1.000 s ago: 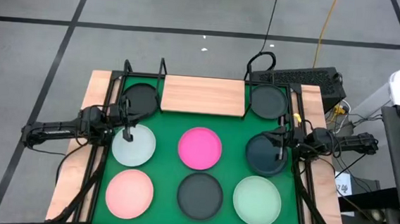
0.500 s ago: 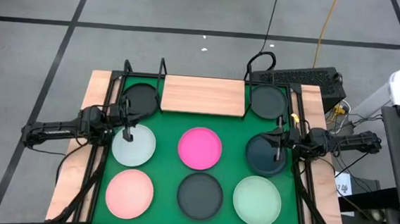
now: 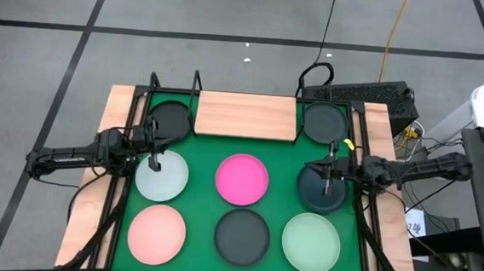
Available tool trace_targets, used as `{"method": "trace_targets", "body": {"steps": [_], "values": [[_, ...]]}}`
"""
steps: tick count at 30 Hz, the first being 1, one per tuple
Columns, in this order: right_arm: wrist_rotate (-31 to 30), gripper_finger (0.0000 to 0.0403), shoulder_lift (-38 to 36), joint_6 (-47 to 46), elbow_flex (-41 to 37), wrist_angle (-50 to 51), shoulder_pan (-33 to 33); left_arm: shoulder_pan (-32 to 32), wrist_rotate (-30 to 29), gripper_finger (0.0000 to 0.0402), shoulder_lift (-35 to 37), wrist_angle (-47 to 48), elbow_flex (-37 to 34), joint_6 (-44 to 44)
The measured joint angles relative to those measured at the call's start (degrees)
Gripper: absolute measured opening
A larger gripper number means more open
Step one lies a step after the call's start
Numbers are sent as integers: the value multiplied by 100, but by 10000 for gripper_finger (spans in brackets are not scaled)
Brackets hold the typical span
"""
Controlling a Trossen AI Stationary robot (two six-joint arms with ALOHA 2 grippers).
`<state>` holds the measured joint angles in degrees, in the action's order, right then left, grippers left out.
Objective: Place and stack plates onto a shelf
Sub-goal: Put the pink plate on the shelf
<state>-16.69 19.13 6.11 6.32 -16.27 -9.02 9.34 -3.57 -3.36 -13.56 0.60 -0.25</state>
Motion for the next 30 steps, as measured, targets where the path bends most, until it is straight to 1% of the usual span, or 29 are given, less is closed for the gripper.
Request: {"method": "trace_targets", "body": {"steps": [13, 21, 28, 30], "values": [[20, 0, 1175, -200, 785, 235, -7, 0, 2, 1, 0, 0, 0, 0], [23, 0, 1995, -17, 1431, 319, -7, -1, 0, 1, 0, -1, 0, -1], [65, 0, 2830, 18, 1561, 226, -9, 0, 0, 1, 0, 0, 0, -1], [260, 0, 3091, 35, 1561, 10, -9, 0, 2, 1, 0, 0, 0, -2]]}}
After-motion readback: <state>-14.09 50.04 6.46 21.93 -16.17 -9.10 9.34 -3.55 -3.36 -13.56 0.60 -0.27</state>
